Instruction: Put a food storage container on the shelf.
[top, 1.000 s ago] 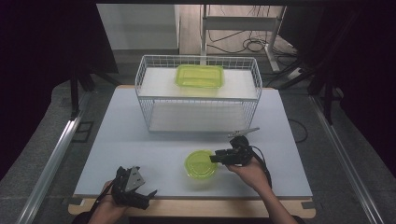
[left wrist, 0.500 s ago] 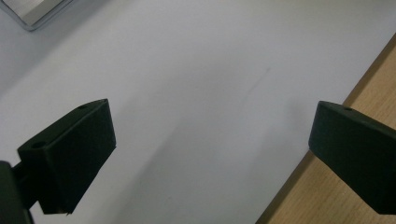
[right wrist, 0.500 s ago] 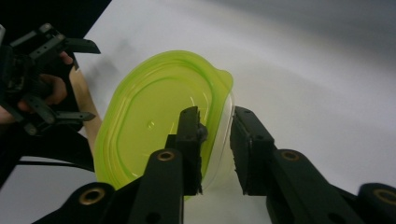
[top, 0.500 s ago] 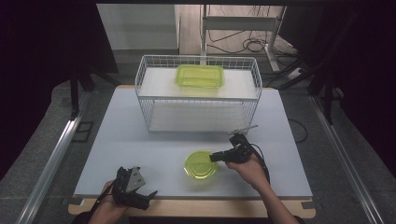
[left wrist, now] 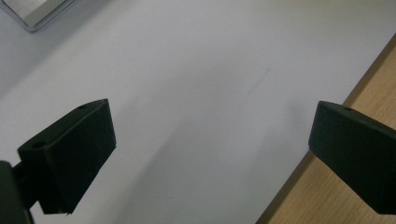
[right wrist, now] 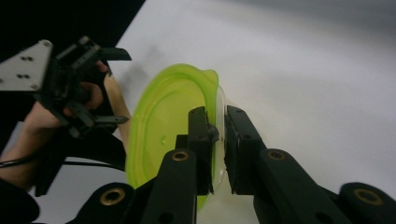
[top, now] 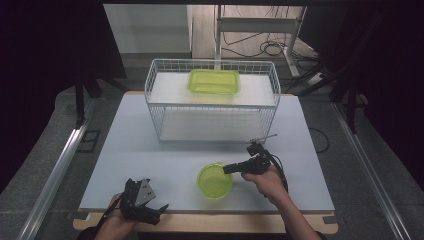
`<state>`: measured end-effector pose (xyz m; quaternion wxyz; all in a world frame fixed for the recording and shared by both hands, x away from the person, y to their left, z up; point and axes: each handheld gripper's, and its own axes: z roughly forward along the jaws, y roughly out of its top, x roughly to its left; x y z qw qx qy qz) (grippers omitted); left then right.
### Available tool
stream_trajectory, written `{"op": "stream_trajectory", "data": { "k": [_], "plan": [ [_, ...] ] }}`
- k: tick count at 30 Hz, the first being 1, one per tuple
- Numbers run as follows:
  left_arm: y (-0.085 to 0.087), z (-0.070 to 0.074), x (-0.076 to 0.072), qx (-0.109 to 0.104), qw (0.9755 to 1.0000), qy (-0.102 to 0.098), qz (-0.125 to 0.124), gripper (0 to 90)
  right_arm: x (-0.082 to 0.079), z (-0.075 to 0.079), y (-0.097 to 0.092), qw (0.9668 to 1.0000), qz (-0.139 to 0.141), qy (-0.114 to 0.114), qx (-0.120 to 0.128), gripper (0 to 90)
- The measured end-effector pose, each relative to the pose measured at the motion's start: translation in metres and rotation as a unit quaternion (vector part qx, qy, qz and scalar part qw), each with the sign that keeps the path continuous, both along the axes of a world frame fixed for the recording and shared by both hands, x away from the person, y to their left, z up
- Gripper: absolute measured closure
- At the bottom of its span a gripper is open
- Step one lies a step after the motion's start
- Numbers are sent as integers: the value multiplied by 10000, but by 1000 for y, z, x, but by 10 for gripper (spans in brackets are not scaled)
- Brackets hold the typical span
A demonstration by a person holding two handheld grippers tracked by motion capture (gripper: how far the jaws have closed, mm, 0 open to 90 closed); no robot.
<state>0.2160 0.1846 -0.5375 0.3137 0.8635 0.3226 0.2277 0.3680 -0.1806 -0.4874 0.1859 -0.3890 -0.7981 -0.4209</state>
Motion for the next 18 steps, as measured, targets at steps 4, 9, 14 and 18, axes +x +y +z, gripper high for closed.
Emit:
{"op": "stream_trajectory", "data": {
  "k": [4, 9, 14, 18],
  "plan": [
    [0, 0, 0, -1, 10000, 3, -2, 7, 0, 3, -2, 10000, -32, -46, 33, 821],
    [0, 0, 0, 6, 10000, 4, -4, 7, -1, 4, -4, 9999, -75, -34, 105, 826],
    [0, 0, 0, 5, 10000, 0, 1, 7, -1, 7, -6, 9998, -117, -55, 148, 831],
    [0, 0, 0, 8, 10000, 3, -5, 7, -1, 9, -7, 9996, -119, -48, 233, 836]
  ]
}}
